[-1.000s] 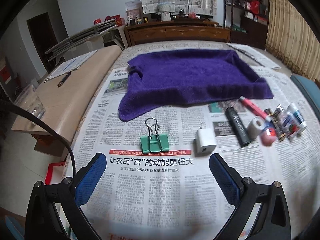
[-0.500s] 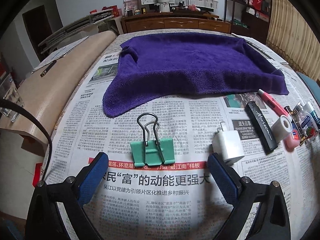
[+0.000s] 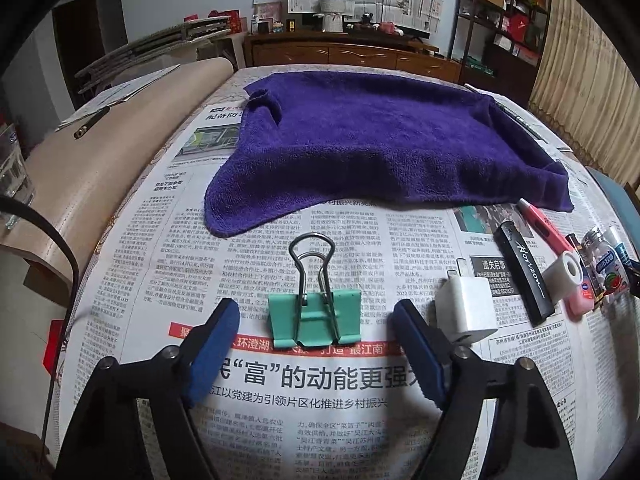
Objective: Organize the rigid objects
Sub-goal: 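Grasp the green binder clip with the left tool while the right grasps the ADMD balm stick, then carry the clip and balm stick onto the purple towel and release both, then grasp the white USB charger with the left tool while the right grasps the small white bottle, then carry the charger and white bottle onto the towel and release both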
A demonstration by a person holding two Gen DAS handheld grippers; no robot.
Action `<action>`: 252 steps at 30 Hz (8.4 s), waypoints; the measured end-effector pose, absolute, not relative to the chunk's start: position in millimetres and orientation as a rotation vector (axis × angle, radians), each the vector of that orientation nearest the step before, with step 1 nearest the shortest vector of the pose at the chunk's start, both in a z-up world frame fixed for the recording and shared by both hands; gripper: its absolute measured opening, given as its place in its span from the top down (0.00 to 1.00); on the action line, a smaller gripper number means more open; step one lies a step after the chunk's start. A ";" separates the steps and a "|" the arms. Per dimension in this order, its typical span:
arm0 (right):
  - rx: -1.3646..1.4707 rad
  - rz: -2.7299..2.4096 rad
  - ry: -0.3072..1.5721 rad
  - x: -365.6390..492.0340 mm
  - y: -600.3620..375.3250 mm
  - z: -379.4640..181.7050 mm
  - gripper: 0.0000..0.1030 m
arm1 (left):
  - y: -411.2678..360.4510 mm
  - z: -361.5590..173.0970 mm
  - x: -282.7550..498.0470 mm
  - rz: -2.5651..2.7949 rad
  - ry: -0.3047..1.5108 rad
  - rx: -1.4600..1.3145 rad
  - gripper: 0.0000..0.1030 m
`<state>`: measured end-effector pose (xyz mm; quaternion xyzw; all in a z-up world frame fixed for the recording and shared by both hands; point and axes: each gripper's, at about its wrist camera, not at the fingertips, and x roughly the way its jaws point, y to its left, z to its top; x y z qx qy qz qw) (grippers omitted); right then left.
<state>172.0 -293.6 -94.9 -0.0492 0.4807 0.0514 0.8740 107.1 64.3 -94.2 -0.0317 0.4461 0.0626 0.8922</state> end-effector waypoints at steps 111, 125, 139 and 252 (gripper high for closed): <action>-0.070 0.316 0.989 218.2 -213.4 2.9 0.00 | 28.7 -34.3 183.3 -0.069 0.996 -0.190 0.00; 0.045 0.148 0.930 165.7 -279.5 -26.3 0.00 | 7.6 -79.9 126.9 -0.022 0.996 -0.107 0.01; 0.136 0.159 0.910 159.1 -297.5 -20.0 0.00 | 2.3 -91.5 107.3 -0.005 0.915 0.001 0.44; -0.081 0.358 0.988 313.9 -178.2 -34.3 0.73 | 73.1 -38.4 265.3 -0.011 0.902 -0.162 0.76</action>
